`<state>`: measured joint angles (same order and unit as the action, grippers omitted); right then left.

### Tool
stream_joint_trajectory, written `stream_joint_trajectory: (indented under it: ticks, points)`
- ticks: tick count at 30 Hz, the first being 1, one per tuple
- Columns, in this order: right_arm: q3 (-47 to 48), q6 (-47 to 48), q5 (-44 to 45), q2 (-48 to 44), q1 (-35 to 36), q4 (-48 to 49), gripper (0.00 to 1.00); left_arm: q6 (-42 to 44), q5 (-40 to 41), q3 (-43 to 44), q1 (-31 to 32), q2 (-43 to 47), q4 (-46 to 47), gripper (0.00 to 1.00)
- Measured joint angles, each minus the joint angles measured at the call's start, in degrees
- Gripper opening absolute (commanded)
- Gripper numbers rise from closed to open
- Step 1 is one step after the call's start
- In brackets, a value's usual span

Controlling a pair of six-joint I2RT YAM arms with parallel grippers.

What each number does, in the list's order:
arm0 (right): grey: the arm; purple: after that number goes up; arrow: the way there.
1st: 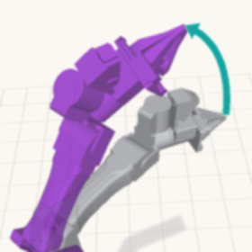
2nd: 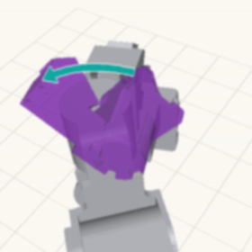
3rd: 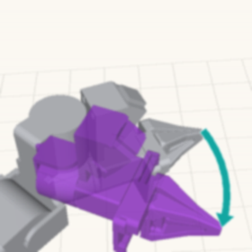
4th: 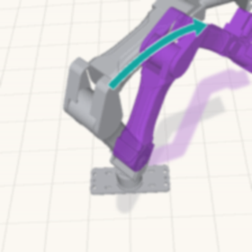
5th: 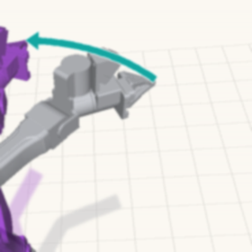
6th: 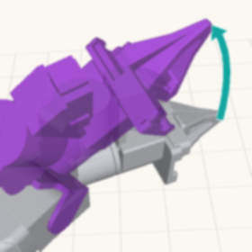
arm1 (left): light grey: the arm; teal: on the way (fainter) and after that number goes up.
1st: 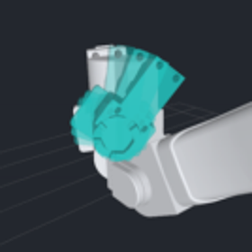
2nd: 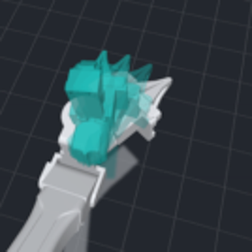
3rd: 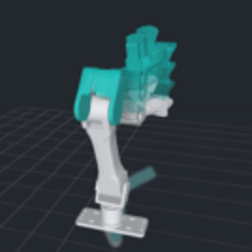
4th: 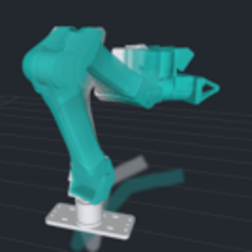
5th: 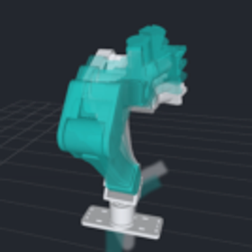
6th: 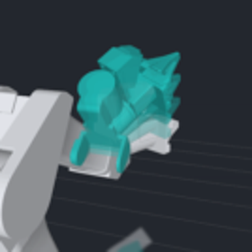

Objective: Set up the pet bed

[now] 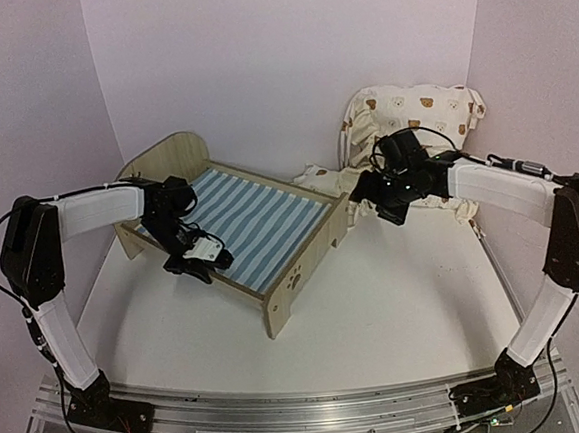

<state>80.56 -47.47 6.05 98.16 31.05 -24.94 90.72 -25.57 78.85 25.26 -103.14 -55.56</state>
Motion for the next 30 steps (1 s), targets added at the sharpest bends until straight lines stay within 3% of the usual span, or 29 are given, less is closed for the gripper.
stream_joint_trajectory:
  ticks: [8, 17, 23, 28, 30]
  points:
    - [-4.21, 3.91, 1.08, -8.84, -11.91, -4.85, 0.90, -25.01, -7.13, -0.98, 10.10, 0.14, 0.26, 0.04]
    - [-1.74, 14.73, 1.37, -9.16, -21.84, -9.29, 0.95, -44.26, -5.72, -0.66, 21.07, -0.84, 6.39, 0.00]
    - [10.92, 21.05, 1.29, -0.17, -28.67, -9.84, 0.96, -47.12, -4.95, 0.84, 22.91, -2.03, 7.45, 0.00]
    - [25.25, 23.98, 1.48, 12.61, -30.84, -7.97, 0.95, -49.72, -4.67, 3.58, 23.93, -4.16, 7.89, 0.00]
    - [29.36, 24.56, 1.46, 17.44, -30.90, -6.67, 0.94, -50.80, -4.61, 4.91, 24.30, -5.24, 8.42, 0.11]
